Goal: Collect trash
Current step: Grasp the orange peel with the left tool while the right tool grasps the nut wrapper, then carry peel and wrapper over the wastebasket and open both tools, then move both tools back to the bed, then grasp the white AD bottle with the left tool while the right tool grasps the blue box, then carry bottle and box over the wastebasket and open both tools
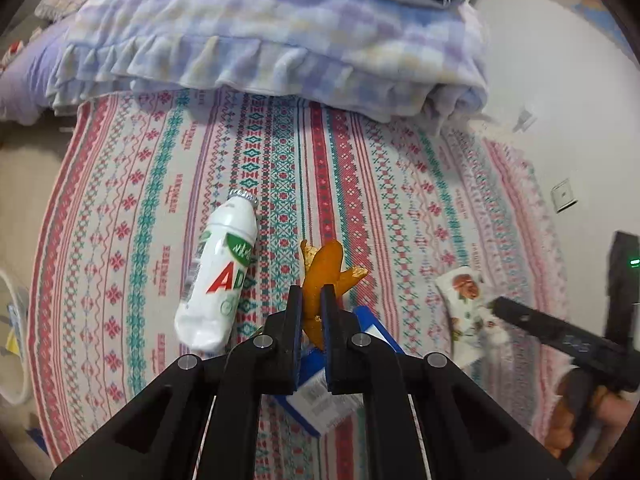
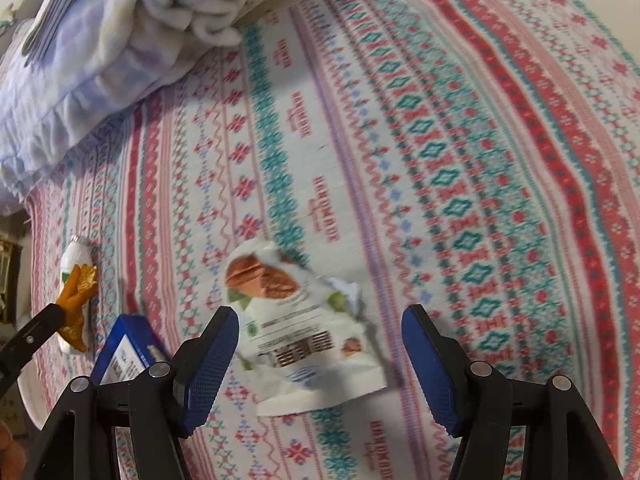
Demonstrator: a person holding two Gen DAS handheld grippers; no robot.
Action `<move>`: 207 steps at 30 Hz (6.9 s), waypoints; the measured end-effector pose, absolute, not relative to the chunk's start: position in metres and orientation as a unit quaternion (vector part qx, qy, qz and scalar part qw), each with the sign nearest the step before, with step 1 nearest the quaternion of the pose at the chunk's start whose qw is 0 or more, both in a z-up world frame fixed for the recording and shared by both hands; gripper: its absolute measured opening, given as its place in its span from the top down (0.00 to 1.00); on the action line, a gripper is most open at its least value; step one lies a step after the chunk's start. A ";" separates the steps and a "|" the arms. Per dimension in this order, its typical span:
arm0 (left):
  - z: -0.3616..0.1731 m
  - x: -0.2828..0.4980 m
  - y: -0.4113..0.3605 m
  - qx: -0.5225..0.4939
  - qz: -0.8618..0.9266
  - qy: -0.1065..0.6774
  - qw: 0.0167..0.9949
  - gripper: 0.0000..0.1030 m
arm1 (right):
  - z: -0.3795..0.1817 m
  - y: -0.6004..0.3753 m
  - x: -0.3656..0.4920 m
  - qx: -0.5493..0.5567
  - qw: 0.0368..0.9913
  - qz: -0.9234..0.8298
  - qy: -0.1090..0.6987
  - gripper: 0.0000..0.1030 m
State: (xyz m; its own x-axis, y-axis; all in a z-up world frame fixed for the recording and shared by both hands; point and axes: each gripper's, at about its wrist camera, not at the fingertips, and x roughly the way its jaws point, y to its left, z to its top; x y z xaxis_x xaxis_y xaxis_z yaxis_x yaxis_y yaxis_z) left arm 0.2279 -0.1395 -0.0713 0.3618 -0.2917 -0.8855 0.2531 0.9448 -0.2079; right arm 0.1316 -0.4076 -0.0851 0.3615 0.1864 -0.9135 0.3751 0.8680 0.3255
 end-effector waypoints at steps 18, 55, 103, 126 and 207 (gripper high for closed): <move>-0.039 0.176 -0.040 -0.107 -0.173 0.526 0.826 0.91 | -0.068 -0.376 0.136 0.219 0.805 -0.050 0.549 0.90; -0.066 0.174 0.305 -0.311 0.009 0.490 0.814 0.91 | -0.023 -0.105 0.137 0.198 0.835 0.140 0.494 0.90; -0.093 0.206 0.343 -0.339 0.061 0.487 0.803 0.43 | -0.051 0.026 0.162 0.256 0.786 0.179 0.533 0.76; -0.014 0.119 0.172 -0.206 -0.011 0.511 0.834 0.43 | -0.028 -0.229 0.106 0.224 0.831 0.047 0.507 0.44; -0.049 0.211 0.006 -0.066 -0.078 0.511 0.853 0.62 | -0.068 -0.238 0.156 0.149 0.827 -0.002 0.542 0.43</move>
State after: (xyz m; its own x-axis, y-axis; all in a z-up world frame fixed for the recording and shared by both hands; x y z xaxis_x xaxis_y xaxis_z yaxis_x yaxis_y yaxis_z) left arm 0.2108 0.0064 -0.0489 0.4647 -0.2005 -0.8624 0.0652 0.9791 -0.1925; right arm 0.1561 -0.2377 -0.0682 0.4131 0.1573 -0.8970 0.1650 0.9557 0.2436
